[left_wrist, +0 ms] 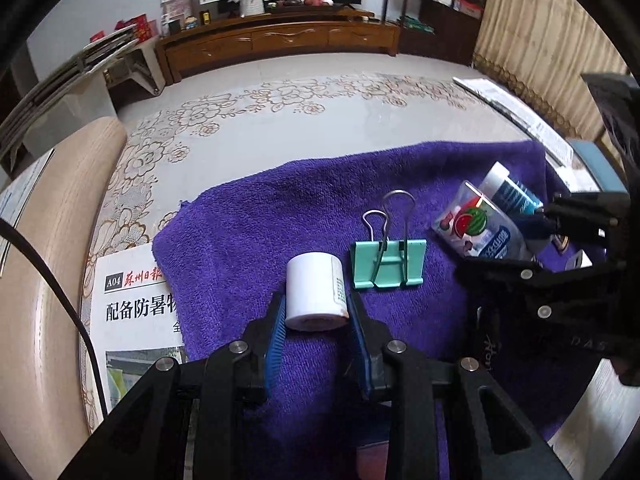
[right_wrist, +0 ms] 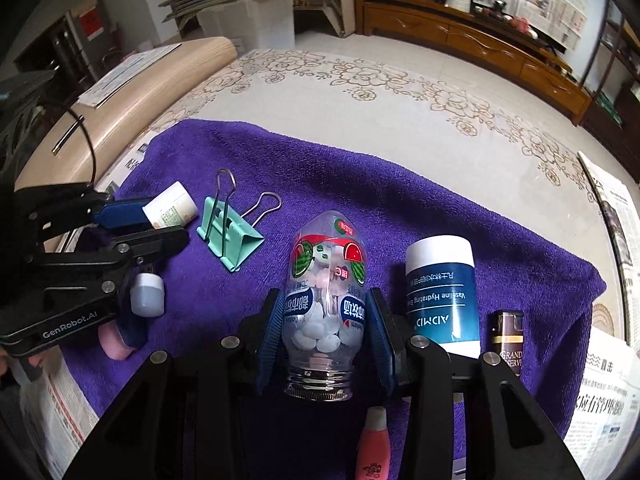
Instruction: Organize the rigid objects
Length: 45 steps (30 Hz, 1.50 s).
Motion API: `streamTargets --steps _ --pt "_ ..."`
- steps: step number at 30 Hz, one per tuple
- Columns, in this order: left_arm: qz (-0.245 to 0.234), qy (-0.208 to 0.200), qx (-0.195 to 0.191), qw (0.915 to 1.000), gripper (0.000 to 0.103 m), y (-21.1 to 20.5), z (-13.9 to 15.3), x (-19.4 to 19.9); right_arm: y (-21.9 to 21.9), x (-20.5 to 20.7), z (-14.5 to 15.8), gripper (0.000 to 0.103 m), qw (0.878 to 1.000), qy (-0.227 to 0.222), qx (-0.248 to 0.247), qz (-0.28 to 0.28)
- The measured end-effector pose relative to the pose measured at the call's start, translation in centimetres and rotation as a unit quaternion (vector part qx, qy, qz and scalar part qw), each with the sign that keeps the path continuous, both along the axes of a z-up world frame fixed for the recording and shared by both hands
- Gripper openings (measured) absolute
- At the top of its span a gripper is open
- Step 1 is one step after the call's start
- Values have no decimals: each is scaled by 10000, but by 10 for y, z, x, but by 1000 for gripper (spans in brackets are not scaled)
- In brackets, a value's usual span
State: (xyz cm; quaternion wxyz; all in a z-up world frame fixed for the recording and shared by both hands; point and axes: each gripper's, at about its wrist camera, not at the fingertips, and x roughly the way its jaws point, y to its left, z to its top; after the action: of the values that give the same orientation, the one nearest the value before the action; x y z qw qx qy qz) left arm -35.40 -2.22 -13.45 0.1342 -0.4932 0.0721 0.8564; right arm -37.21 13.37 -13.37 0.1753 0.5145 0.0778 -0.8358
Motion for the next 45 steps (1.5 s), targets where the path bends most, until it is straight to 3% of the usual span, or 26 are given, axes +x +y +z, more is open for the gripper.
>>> streamTargets --steps 10,13,16,17,18,23,28,30,31,45 --pt "-53 -267 -134 9995 29 2 1 -4 6 -2 3 42 9995 -257 -169 -9" --pt "61 -200 -134 9997 33 -1 6 -1 9 2 7 42 9994 -242 -246 -79" --pt "135 -167 28 9998 41 -6 14 5 10 11 14 42 9991 -258 -317 -87" --pt "166 -125 -1 9998 54 -6 17 7 10 15 17 43 9991 -233 -330 -93" --pt "141 -96 36 9998 59 -6 20 11 10 19 19 47 9991 -225 -336 -108" --pt "207 7 -17 9998 72 -6 34 31 14 45 30 53 9990 -168 -363 -201" --pt "436 144 220 9987 87 -16 56 69 25 84 44 75 9981 -34 -416 -458" --pt "480 217 253 9983 101 -16 63 85 31 105 52 94 9973 61 -418 -609" --pt "506 257 268 9980 103 -15 67 94 33 117 56 100 9969 98 -354 -693" --pt "640 510 300 9962 103 23 106 232 53 254 89 103 9843 354 -294 -1703"
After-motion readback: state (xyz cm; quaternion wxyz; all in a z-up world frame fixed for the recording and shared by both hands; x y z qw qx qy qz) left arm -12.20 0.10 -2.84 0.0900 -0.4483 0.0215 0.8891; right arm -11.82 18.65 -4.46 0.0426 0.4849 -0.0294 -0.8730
